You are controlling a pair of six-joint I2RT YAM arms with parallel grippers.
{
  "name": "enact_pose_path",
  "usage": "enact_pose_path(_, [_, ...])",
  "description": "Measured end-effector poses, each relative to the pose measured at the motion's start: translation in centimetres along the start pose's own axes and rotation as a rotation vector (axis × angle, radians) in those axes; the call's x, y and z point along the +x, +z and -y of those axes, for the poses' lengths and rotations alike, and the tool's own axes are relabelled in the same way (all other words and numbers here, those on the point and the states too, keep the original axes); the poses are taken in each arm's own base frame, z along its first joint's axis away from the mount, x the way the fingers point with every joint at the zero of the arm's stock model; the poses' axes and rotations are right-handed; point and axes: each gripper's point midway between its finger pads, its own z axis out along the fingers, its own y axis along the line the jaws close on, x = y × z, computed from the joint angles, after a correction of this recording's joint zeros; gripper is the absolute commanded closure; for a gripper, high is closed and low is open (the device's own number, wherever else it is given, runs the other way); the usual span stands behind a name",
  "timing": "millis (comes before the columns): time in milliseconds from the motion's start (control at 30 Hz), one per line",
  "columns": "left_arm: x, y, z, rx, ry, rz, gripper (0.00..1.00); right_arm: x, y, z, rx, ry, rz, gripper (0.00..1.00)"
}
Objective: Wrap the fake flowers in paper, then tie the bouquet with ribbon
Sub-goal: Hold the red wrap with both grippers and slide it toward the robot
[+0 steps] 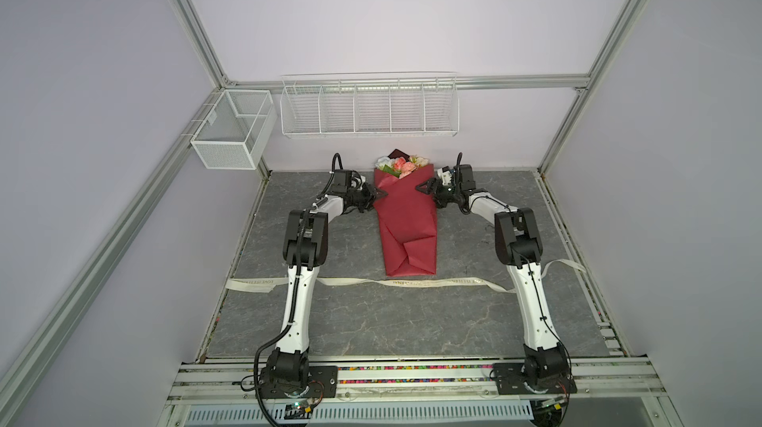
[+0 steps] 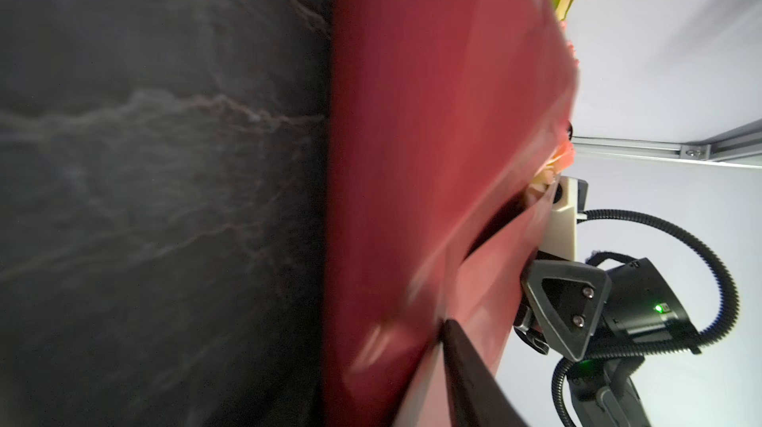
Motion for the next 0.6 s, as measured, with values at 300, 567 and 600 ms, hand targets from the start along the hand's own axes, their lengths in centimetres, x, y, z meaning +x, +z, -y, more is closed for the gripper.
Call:
enact_pose_path(300, [-0.2,0.3,0.5,0.024,-0.029,0.010,0.94,-0.1,0.0,-0.7,-0.024,0.044,-0.015,0.69])
enact_pose_path(567, [0.2,-0.9,2.5,0.045,-0.025,0.023,0.99,0.5,-0.8,-1.5,-0.035,0.065,-0.020,0.76])
enact_pose_path(600, [0.4,-1.2,2.9,0.049,-0.023,0.025,1.00,0.6,-1.2,-2.0,-0.040,0.064,-0.017,0.77])
